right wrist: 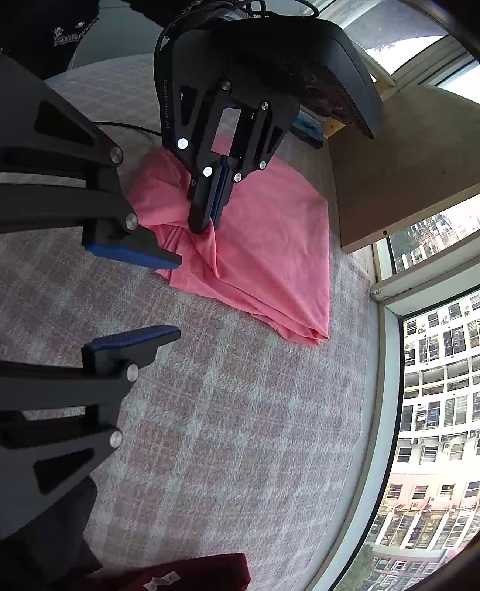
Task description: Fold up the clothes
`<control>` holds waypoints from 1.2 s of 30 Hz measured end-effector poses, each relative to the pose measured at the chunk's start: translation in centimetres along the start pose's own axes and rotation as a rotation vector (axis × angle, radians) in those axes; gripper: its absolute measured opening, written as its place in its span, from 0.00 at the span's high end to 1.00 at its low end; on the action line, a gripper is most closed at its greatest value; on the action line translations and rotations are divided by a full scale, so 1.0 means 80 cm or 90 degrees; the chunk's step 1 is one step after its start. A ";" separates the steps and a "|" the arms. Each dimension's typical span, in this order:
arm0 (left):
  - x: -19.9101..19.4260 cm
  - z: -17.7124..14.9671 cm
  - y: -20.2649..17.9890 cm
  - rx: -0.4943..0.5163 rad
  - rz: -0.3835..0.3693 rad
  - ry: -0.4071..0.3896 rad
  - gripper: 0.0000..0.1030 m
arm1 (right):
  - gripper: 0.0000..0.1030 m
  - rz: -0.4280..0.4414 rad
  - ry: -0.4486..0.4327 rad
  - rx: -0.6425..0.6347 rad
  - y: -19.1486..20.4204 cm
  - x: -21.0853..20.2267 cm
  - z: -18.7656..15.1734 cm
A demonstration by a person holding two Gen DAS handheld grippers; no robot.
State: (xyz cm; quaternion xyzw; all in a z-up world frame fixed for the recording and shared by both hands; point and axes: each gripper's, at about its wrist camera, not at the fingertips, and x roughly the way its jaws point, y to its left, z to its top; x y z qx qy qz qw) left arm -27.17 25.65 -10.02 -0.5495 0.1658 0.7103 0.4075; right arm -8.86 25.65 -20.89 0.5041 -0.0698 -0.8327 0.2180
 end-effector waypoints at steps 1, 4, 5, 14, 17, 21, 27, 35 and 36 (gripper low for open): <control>-0.005 -0.002 0.003 -0.008 -0.003 -0.010 0.98 | 0.69 0.009 -0.002 -0.012 0.004 0.001 0.001; -0.034 -0.003 0.007 -0.028 -0.017 -0.047 0.98 | 0.73 0.043 -0.001 -0.045 0.017 0.012 0.006; -0.042 -0.001 0.008 -0.028 -0.014 -0.055 0.98 | 0.76 0.050 -0.001 -0.056 0.021 0.016 0.008; -0.053 -0.001 0.016 -0.038 -0.020 -0.072 0.98 | 0.79 0.071 0.052 -0.102 0.043 0.068 0.023; -0.050 -0.001 0.020 -0.039 -0.022 -0.072 0.98 | 0.80 0.042 0.043 -0.131 0.051 0.072 0.027; -0.048 -0.001 0.022 -0.043 -0.026 -0.077 0.98 | 0.92 0.053 0.046 -0.131 0.052 0.077 0.032; -0.048 0.000 0.023 -0.042 -0.039 -0.082 0.98 | 0.93 0.251 0.101 -0.041 0.034 0.085 0.034; -0.049 -0.001 0.023 -0.034 -0.048 -0.088 0.98 | 0.90 0.150 0.055 -0.073 0.028 0.053 0.024; -0.050 -0.001 0.024 -0.036 -0.047 -0.089 0.98 | 0.80 0.126 0.050 -0.096 0.033 0.050 0.026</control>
